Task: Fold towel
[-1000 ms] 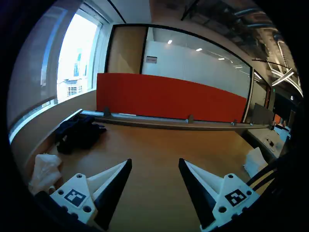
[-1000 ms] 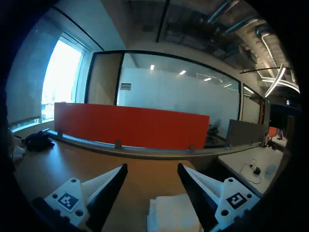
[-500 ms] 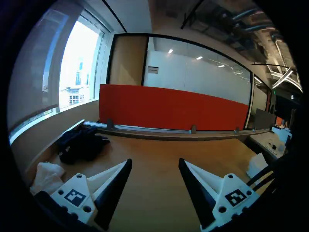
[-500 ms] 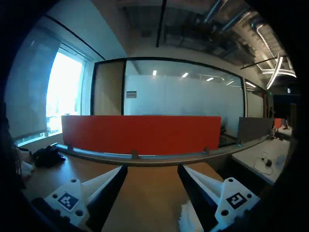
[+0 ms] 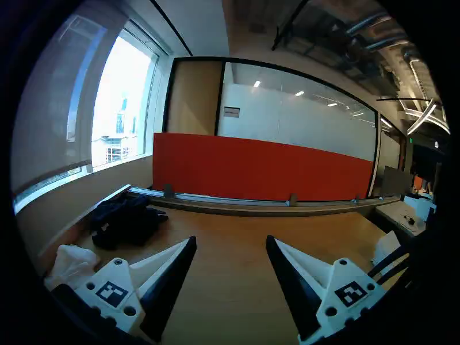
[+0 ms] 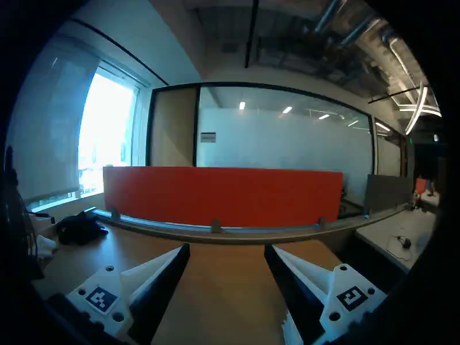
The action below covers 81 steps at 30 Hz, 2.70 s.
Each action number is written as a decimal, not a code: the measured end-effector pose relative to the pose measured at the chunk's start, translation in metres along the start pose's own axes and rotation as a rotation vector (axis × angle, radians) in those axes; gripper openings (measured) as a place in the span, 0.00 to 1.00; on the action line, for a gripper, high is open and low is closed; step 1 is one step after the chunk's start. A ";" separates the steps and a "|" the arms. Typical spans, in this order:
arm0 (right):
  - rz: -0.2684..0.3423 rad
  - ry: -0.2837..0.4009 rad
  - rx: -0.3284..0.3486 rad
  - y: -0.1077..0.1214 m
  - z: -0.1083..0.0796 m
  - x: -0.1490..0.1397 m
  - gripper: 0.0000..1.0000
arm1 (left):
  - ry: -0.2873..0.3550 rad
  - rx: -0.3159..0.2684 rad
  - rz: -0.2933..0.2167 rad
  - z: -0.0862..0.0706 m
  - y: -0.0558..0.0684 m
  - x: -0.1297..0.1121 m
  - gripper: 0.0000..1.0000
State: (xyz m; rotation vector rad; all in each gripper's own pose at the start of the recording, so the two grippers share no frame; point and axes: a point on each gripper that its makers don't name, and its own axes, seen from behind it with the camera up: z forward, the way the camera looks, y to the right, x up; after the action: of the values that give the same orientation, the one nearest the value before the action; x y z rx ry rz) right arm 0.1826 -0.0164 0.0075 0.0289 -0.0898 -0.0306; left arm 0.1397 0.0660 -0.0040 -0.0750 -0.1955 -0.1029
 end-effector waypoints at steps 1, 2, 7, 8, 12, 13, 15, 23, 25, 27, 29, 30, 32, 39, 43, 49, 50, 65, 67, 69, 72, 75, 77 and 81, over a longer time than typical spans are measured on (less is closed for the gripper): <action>0.000 -0.002 0.001 -0.002 0.000 -0.002 1.00 | 0.003 0.003 -0.001 0.001 -0.002 -0.001 0.89; -0.001 -0.003 0.003 -0.004 0.000 -0.003 1.00 | 0.006 0.005 -0.002 0.002 -0.004 -0.002 0.89; -0.007 -0.006 0.010 -0.013 0.001 -0.012 1.00 | 0.025 0.013 0.006 0.006 -0.012 -0.008 0.89; -0.009 -0.008 0.012 -0.015 0.001 -0.014 1.00 | 0.028 0.014 0.009 0.006 -0.013 -0.009 0.89; -0.014 -0.017 0.028 -0.024 0.002 -0.022 1.00 | 0.040 0.019 0.034 0.010 -0.018 -0.017 0.89; -0.014 -0.017 0.029 -0.026 0.002 -0.023 1.00 | 0.043 0.021 0.042 0.011 -0.019 -0.019 0.89; -0.014 -0.019 0.033 -0.029 0.002 -0.024 1.00 | 0.049 0.024 0.054 0.013 -0.021 -0.024 0.89; -0.018 -0.051 0.045 -0.041 -0.001 -0.037 1.00 | 0.056 0.048 0.073 0.020 -0.031 -0.050 0.89; -0.019 -0.052 0.046 -0.043 -0.001 -0.037 1.00 | 0.068 0.048 0.072 0.021 -0.035 -0.053 0.89; -0.021 -0.050 0.044 -0.044 -0.002 -0.037 1.00 | 0.081 0.048 0.069 0.021 -0.039 -0.056 0.89; -0.023 -0.046 0.038 -0.044 -0.001 -0.037 1.00 | 0.093 0.052 0.062 0.021 -0.045 -0.059 0.89; -0.024 -0.045 0.036 -0.044 -0.001 -0.037 1.00 | 0.097 0.053 0.058 0.021 -0.048 -0.062 0.89; -0.026 -0.042 0.030 -0.044 0.000 -0.038 1.00 | 0.102 0.056 0.051 0.022 -0.054 -0.067 0.89; -0.036 -0.023 0.026 -0.051 0.006 -0.048 1.00 | 0.126 0.064 0.042 0.026 -0.071 -0.088 0.89; -0.036 -0.021 0.029 -0.056 0.008 -0.059 1.00 | 0.137 0.066 0.052 0.029 -0.077 -0.101 0.89; -0.043 -0.021 0.028 -0.058 0.012 -0.074 1.00 | 0.156 0.073 0.049 0.031 -0.083 -0.111 0.89; -0.044 -0.020 0.027 -0.058 0.012 -0.075 1.00 | 0.159 0.074 0.045 0.031 -0.084 -0.112 0.89; -0.041 0.001 0.005 -0.045 0.009 -0.078 1.00 | 0.182 0.080 0.040 0.028 -0.087 -0.127 0.90; -0.042 0.002 0.002 -0.043 0.009 -0.078 1.00 | 0.186 0.078 0.042 0.027 -0.086 -0.127 0.89; -0.042 0.003 0.000 -0.042 0.008 -0.079 1.00 | 0.188 0.074 0.045 0.027 -0.085 -0.127 0.89; -0.041 0.003 -0.001 -0.041 0.007 -0.080 1.00 | 0.191 0.067 0.054 0.026 -0.083 -0.127 0.89; -0.039 0.001 -0.003 -0.039 0.007 -0.082 1.00 | 0.193 0.062 0.068 0.025 -0.081 -0.127 0.89; -0.037 -0.001 -0.004 -0.038 0.007 -0.083 1.00 | 0.192 0.064 0.080 0.025 -0.080 -0.128 0.89; -0.036 0.005 -0.005 -0.035 0.008 -0.083 1.00 | 0.195 0.066 0.094 0.025 -0.080 -0.129 0.89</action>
State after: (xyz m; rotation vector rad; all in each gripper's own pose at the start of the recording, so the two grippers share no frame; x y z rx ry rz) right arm 0.0979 -0.0492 0.0065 0.0260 -0.0846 -0.0668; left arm 0.0004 0.0012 -0.0003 -0.0077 -0.0008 -0.0094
